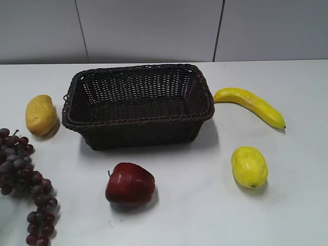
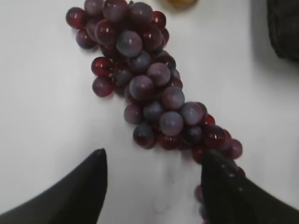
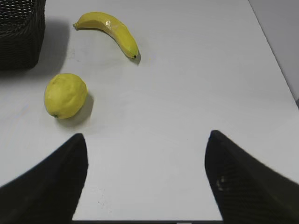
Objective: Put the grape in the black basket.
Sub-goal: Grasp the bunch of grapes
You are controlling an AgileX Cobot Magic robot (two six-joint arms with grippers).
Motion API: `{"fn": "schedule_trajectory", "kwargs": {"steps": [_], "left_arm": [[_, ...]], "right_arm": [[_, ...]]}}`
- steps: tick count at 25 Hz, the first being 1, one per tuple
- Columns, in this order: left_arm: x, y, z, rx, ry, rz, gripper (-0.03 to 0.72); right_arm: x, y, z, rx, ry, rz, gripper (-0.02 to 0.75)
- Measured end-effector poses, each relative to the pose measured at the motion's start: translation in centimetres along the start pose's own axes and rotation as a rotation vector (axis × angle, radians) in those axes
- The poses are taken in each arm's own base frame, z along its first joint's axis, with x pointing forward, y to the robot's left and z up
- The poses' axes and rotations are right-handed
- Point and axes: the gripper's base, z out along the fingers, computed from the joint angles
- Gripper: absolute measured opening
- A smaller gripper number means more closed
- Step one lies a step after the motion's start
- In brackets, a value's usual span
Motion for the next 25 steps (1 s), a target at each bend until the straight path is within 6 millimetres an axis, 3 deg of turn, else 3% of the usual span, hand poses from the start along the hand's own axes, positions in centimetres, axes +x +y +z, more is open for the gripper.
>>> {"fn": "schedule_trajectory", "kwargs": {"steps": [7, 17, 20, 25], "left_arm": [[-2.9, 0.5, 3.9, -0.019, 0.053, -0.026, 0.656], [-4.7, 1.1, 8.4, -0.033, 0.139, -0.053, 0.646], [-4.6, 1.3, 9.4, -0.032, 0.158, -0.075, 0.58], [-4.8, 1.2, 9.6, -0.021, 0.151, -0.1, 0.333]], "right_arm": [[0.0, 0.0, 0.0, 0.0, 0.001, 0.0, 0.593], [0.0, 0.0, 0.0, 0.0, 0.0, 0.0, 0.593], [0.0, 0.0, 0.0, 0.0, 0.0, 0.0, 0.593], [0.0, 0.0, 0.0, 0.0, 0.0, 0.0, 0.593]]}}
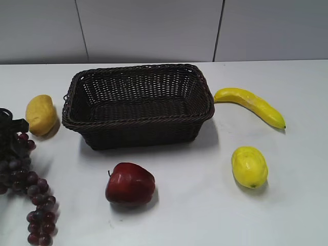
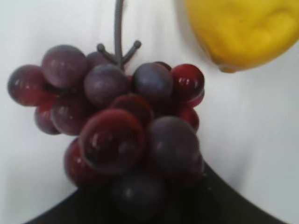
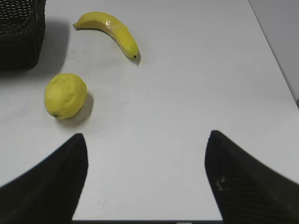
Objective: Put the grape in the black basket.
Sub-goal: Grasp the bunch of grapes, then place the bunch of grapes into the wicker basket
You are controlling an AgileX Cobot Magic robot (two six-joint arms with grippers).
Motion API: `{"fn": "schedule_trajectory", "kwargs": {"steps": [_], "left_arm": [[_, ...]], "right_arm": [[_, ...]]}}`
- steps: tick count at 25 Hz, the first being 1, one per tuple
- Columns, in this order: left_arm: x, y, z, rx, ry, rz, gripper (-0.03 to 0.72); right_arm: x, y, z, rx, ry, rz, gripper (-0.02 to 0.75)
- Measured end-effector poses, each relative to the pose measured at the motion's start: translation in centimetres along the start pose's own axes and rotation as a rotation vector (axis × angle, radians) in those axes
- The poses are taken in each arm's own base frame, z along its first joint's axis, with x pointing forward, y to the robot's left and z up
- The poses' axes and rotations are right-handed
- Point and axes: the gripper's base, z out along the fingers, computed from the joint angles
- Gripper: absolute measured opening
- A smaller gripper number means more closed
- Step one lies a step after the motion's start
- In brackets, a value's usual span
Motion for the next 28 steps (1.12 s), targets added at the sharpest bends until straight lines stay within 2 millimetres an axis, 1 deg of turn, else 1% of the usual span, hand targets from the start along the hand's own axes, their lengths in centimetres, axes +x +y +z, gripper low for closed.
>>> {"fn": "schedule_trajectory", "kwargs": {"steps": [3, 5, 6, 9, 13, 16, 19, 21, 24, 25, 28], "left_arm": [[0.1, 0.0, 0.0, 0.002, 0.011, 0.0, 0.329], [0.2, -0.1, -0.5, 0.006, 0.013, 0.004, 0.324], [0.4, -0.2, -0.8, 0.01, 0.022, 0.006, 0.309], [0.7, -0.7, -3.0, 0.029, -0.005, 0.021, 0.305], [1.1, -1.8, -8.3, 0.079, -0.163, 0.042, 0.298], [1.9, -2.7, -12.9, 0.135, -0.316, 0.054, 0.294], [2.0, -3.8, -17.6, 0.194, -0.468, 0.073, 0.294], [1.6, -4.7, -20.9, 0.243, -0.574, 0.082, 0.292], [0.9, -6.4, -25.1, 0.331, -0.697, 0.102, 0.293], [0.7, -7.1, -26.3, 0.357, -0.728, 0.119, 0.293], [-0.1, -9.3, -28.2, 0.418, -0.785, 0.175, 0.293]], "right_arm": [[0.0, 0.0, 0.0, 0.0, 0.0, 0.0, 0.593], [0.0, 0.0, 0.0, 0.0, 0.0, 0.0, 0.593], [0.0, 0.0, 0.0, 0.0, 0.0, 0.0, 0.593], [0.0, 0.0, 0.0, 0.0, 0.0, 0.0, 0.593], [0.0, 0.0, 0.0, 0.0, 0.0, 0.0, 0.593], [0.0, 0.0, 0.0, 0.0, 0.0, 0.0, 0.593], [0.0, 0.0, 0.0, 0.0, 0.0, 0.0, 0.593], [0.0, 0.0, 0.0, 0.0, 0.0, 0.0, 0.593], [0.0, 0.0, 0.0, 0.0, 0.0, 0.0, 0.593], [0.0, 0.0, 0.0, 0.0, 0.0, 0.0, 0.593], [0.0, 0.0, 0.0, 0.0, 0.001, 0.0, 0.593]]}}
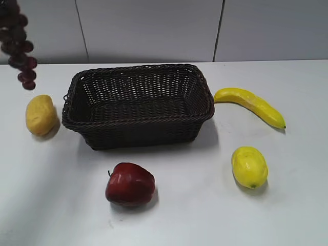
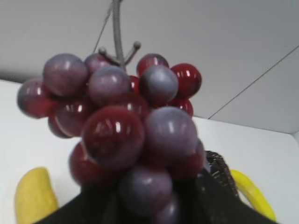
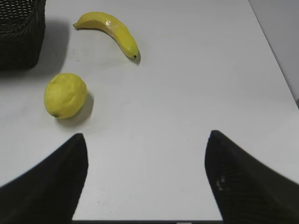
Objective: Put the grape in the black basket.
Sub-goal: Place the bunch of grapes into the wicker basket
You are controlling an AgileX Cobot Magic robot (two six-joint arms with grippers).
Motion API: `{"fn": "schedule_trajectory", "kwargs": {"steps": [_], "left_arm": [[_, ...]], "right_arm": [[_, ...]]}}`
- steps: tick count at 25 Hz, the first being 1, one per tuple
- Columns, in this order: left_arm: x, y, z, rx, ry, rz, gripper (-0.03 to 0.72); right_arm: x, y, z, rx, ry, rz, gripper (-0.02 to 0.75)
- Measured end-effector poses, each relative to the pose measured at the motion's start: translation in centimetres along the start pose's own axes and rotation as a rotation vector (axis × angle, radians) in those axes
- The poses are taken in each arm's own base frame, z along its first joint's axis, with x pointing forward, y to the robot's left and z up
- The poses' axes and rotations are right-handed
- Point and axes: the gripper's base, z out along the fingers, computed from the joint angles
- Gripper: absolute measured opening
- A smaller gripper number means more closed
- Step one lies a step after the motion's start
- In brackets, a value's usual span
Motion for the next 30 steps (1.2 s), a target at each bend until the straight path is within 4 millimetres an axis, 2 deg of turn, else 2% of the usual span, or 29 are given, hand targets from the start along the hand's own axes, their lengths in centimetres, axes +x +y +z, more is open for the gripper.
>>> {"fn": "schedule_trajectory", "kwargs": {"steps": [4, 7, 12, 16, 19, 21, 24, 25, 28, 30], "left_arm": [[-0.8, -2.4, 2.8, 0.077, -0.007, 0.037, 0.293], [0.2, -3.4, 6.2, 0.104, 0.024, 0.053, 0.291], [4.2, -4.0, 13.3, 0.102, 0.161, 0.119, 0.289], [8.1, -2.9, 18.6, 0.067, 0.284, 0.165, 0.289], [10.6, -1.7, 21.4, 0.039, 0.358, 0.174, 0.289], [11.8, -1.1, 22.5, 0.026, 0.402, 0.173, 0.289], [12.7, -0.8, 22.9, 0.027, 0.454, 0.182, 0.299], [12.8, -0.8, 22.8, 0.032, 0.467, 0.191, 0.334], [12.9, -0.8, 22.8, 0.04, 0.485, 0.202, 0.551], [13.0, -0.9, 22.7, 0.045, 0.499, 0.203, 0.617]], "right_arm": [[0.0, 0.0, 0.0, 0.0, 0.0, 0.0, 0.593], [0.0, 0.0, 0.0, 0.0, -0.001, 0.0, 0.593], [0.0, 0.0, 0.0, 0.0, -0.001, 0.0, 0.593], [0.0, 0.0, 0.0, 0.0, -0.001, 0.0, 0.593], [0.0, 0.0, 0.0, 0.0, -0.001, 0.0, 0.593], [0.0, 0.0, 0.0, 0.0, -0.001, 0.0, 0.593], [0.0, 0.0, 0.0, 0.0, -0.001, 0.0, 0.593], [0.0, 0.0, 0.0, 0.0, -0.001, 0.0, 0.593], [0.0, 0.0, 0.0, 0.0, -0.001, 0.0, 0.593], [0.0, 0.0, 0.0, 0.0, -0.001, 0.0, 0.593]]}}
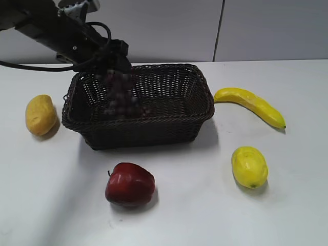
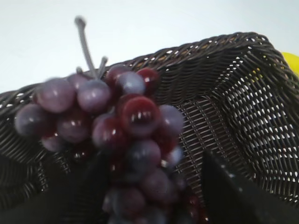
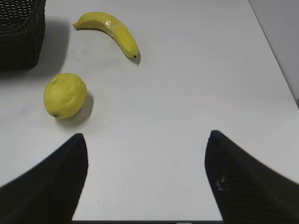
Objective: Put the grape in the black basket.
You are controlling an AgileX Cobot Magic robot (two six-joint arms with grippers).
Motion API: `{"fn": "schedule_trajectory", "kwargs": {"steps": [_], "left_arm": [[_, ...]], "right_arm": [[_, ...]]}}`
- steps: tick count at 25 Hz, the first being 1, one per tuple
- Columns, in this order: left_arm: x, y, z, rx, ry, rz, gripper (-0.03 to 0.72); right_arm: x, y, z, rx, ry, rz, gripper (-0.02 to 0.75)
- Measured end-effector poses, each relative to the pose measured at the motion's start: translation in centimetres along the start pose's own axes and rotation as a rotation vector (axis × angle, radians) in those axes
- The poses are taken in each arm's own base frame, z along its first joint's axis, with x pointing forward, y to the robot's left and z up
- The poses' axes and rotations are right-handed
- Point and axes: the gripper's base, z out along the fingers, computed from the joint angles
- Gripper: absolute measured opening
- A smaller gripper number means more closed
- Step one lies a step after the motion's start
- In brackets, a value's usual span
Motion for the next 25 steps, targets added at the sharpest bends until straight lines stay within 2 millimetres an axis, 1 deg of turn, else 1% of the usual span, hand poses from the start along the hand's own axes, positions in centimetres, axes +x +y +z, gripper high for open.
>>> {"fn": "schedule_trajectory", "kwargs": {"steps": [2, 5, 9, 11, 15, 19, 22, 25], "left_arm": [[0.0, -0.2, -0.4, 0.009, 0.009, 0.005, 0.629], [-0.5, -1.0, -2.4, 0.027, -0.007, 0.02, 0.631], [-1.3, -2.5, -6.9, 0.059, -0.055, 0.061, 0.631], [-1.4, -3.3, -9.7, 0.063, -0.067, 0.108, 0.628], [-0.6, -4.4, -15.3, 0.039, -0.061, 0.21, 0.621], [0.8, -4.3, -20.1, -0.08, -0.04, 0.246, 0.613], [2.1, -3.5, -22.7, -0.208, 0.02, 0.246, 0.606], [3.2, -2.8, -24.5, -0.317, 0.084, 0.233, 0.599]], "right_arm": [[0.0, 0.0, 0.0, 0.0, 0.0, 0.0, 0.593], [0.0, 0.0, 0.0, 0.0, 0.0, 0.0, 0.593], [0.0, 0.0, 0.0, 0.0, 0.001, 0.0, 0.593], [0.0, 0.0, 0.0, 0.0, 0.001, 0.0, 0.593], [0.0, 0.0, 0.0, 0.0, 0.0, 0.0, 0.593], [0.0, 0.0, 0.0, 0.0, 0.0, 0.0, 0.593], [0.0, 0.0, 0.0, 0.0, 0.0, 0.0, 0.593], [0.0, 0.0, 0.0, 0.0, 0.0, 0.0, 0.593]]}}
